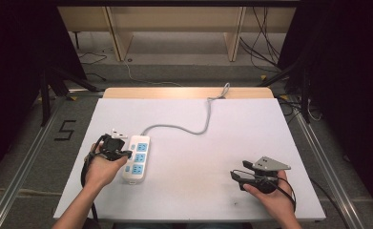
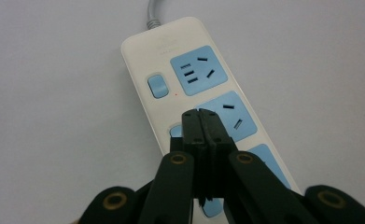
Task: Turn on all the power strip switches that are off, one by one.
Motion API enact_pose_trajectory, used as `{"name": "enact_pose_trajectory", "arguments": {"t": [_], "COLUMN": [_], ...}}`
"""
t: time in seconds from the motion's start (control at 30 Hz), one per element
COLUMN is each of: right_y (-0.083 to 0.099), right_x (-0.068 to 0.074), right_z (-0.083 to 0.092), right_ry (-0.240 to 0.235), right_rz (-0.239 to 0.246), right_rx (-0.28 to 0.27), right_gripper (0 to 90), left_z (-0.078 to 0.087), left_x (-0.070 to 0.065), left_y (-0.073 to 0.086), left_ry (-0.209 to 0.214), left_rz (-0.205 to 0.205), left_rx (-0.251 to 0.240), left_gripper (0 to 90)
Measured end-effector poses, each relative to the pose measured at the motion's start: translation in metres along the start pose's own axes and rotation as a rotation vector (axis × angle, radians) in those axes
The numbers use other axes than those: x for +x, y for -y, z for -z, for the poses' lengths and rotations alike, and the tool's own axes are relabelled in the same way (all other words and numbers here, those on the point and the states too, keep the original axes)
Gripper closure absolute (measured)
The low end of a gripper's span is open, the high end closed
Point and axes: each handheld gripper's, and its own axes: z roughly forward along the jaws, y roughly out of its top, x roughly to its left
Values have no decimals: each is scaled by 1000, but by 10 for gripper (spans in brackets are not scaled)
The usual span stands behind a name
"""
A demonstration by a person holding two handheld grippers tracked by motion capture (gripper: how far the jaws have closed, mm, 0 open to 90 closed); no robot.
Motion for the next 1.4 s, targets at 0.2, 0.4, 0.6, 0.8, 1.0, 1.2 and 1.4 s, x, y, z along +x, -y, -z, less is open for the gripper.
{"name": "enact_pose_trajectory", "arguments": {"t": [0.2,0.4,0.6,0.8,1.0,1.2,1.4], "right_y": [0,0,0,0,0,0,0], "right_x": [0,0,0,0,0,0,0], "right_z": [0,0,0,0,0,0,0], "right_ry": [0,1,3,1,1,0,1], "right_rz": [2,0,-1,0,-1,0,-1], "right_rx": [-1,0,-4,0,0,1,0], "right_gripper": [350,350,350,350,350,350,350], "left_z": [1,1,2,2,2,1,0], "left_x": [-1,-2,-3,-3,-3,-3,-4], "left_y": [1,3,5,6,7,9,11], "left_ry": [-1,-1,3,3,5,7,11], "left_rz": [-8,-8,-9,-14,-16,-20,-23], "left_rx": [2,2,9,12,22,35,45], "left_gripper": [898,898,898,898,898,898,898]}}
